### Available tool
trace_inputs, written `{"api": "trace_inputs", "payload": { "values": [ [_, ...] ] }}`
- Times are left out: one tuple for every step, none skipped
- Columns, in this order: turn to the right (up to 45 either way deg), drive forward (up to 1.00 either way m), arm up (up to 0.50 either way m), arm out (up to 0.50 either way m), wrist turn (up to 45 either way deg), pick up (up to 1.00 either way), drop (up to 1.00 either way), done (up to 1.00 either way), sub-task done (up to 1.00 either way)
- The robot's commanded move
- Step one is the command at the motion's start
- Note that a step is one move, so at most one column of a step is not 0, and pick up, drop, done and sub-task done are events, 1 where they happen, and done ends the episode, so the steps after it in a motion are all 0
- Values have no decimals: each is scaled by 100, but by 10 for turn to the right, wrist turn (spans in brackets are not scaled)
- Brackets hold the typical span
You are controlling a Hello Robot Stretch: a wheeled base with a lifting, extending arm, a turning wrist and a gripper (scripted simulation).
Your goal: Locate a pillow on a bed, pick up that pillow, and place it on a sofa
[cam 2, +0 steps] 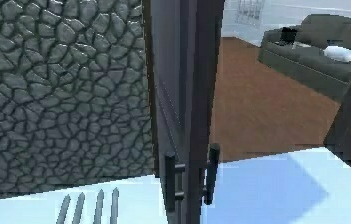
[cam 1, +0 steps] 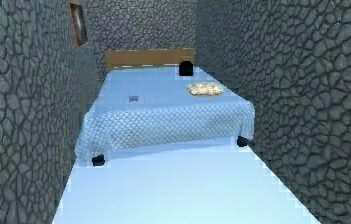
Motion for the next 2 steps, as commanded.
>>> {"api": "trace_inputs", "payload": {
  "values": [
    [-60,0,0,0,0,0,0,0,0],
    [0,100,0,0,0,0,0,0,0]
  ]
}}
